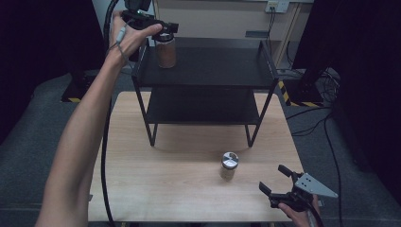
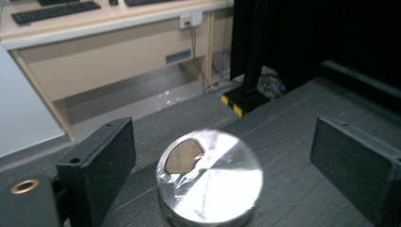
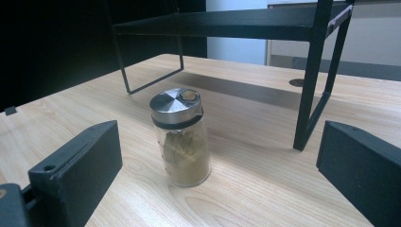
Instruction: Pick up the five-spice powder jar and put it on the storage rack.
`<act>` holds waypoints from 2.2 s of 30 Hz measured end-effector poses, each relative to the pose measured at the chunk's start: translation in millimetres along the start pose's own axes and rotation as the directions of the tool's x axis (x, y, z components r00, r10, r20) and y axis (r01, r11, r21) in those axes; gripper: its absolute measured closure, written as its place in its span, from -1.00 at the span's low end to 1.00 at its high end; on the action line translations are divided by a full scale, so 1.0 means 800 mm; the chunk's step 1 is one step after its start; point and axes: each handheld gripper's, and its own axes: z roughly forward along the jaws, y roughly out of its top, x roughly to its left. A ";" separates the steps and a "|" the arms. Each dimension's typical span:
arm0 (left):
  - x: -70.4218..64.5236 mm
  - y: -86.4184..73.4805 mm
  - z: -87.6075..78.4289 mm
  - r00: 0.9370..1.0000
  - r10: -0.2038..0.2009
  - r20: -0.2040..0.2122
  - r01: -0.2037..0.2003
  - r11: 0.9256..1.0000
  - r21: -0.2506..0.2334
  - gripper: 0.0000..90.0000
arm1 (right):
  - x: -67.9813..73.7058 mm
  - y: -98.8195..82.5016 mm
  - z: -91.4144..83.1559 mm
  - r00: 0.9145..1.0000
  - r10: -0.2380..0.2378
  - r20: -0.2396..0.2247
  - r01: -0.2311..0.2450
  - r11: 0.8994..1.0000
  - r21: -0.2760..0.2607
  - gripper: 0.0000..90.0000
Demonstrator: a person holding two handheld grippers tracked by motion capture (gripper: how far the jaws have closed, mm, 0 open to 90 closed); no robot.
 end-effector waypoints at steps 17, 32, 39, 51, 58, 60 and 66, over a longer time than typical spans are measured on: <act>-0.007 -0.035 -0.075 0.993 0.059 0.103 -0.048 0.994 -0.102 -0.91 | 0.004 0.002 0.000 1.000 -0.014 -0.004 0.014 1.000 -0.004 -0.97; -0.007 -0.092 -0.084 0.984 0.077 0.163 -0.047 0.983 -0.179 -0.91 | 0.003 0.002 -0.001 1.000 -0.012 -0.005 0.012 1.000 -0.002 -0.97; -0.009 -0.137 -0.093 0.966 0.113 0.232 -0.056 0.970 -0.238 -0.90 | 0.002 0.003 0.000 1.000 -0.015 -0.012 0.016 1.000 0.005 -0.97; -0.022 -0.207 -0.104 0.935 0.167 0.312 -0.062 0.946 -0.318 -0.90 | 0.004 0.004 0.001 1.000 -0.024 -0.013 0.025 1.000 0.010 -0.97; -0.025 -0.242 -0.100 0.925 0.163 0.342 -0.048 0.945 -0.322 -0.90 | 0.004 0.003 0.001 1.000 -0.024 -0.008 0.024 1.000 0.010 -0.97; -0.026 -0.251 -0.099 0.924 0.158 0.349 -0.041 0.947 -0.319 -0.90 | 0.004 0.003 0.001 1.000 -0.024 -0.010 0.024 1.000 0.011 -0.97; -0.033 -0.281 -0.097 0.925 0.177 0.336 -0.068 0.948 -0.312 -0.90 | 0.003 0.004 0.001 1.000 -0.025 -0.011 0.025 1.000 0.013 -0.97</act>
